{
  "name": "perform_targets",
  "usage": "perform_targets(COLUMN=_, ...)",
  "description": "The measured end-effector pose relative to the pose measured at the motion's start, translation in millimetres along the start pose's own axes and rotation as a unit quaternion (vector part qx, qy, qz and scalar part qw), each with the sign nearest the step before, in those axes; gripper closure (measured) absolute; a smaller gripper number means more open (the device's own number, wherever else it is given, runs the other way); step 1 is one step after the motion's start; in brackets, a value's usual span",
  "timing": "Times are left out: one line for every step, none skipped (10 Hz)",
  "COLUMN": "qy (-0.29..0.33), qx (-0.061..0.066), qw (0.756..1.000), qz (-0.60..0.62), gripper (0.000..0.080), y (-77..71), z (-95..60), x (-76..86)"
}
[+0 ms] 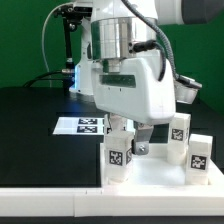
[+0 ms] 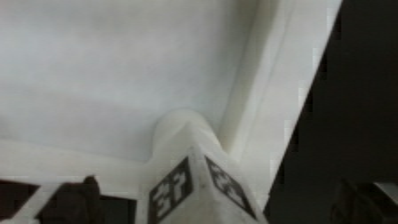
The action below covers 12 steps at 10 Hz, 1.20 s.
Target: Assemble square table
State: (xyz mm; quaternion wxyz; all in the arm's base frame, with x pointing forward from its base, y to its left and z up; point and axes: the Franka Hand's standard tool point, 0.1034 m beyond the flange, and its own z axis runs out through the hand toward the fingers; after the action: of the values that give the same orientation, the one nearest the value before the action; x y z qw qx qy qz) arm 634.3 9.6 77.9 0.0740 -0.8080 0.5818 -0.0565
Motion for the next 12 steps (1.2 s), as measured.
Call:
perform_targets(qy=0.0, qx=0.0, qw=1.0, qz=-0.028, gripper=0.0151, y=0.1, z=0.0, x=0.4)
perform_targets(qy=0.003, qx=-0.003, qw=0.997, qz=-0.08, gripper=0.0151, y=0.5, z=0.0, x=1.4)
perform_targets(qy=0.002, qx=-0.023, qw=0.972, qz=-0.233, gripper=0.0151, y=-0.2, z=-0.5, x=2.3)
perform_targets(qy=-0.004, qx=-0.031, qw=0.961, qz=-0.275, gripper=0.0151, y=0.4, z=-0.3, x=0.2)
perform_targets(qy=-0.001, qx=-0.029, qw=0.966, qz=-0.258, gripper=0.0177, y=0.0, z=-0.4, x=1.3)
perform_targets(qy=-0.001, qx=-0.029, qw=0.968, qz=-0.249, gripper=0.0177, y=0.1, z=-0.3, x=1.3)
perform_targets(qy=-0.001, qx=-0.029, qw=0.969, qz=-0.245, gripper=0.0348, y=0.2, z=-0.2, x=1.4)
perform_targets(qy=-0.001, qx=-0.029, qw=0.977, qz=-0.212, gripper=0.0348, y=0.6, z=-0.1, x=1.4)
perform_targets(qy=0.0, qx=-0.033, qw=0.99, qz=-0.137, gripper=0.0504, y=3.6, z=-0.2, x=4.9)
perform_targets(qy=-0.002, qx=-0.038, qw=0.998, qz=-0.048, gripper=0.0508, y=3.7, z=-2.6, x=8.0)
perform_targets(qy=-0.012, qx=-0.049, qw=0.998, qz=0.049, gripper=0.0508, y=5.0, z=-3.5, x=6.4)
perform_targets(qy=-0.028, qx=-0.041, qw=0.988, qz=0.146, gripper=0.0511, y=3.7, z=-3.8, x=8.7)
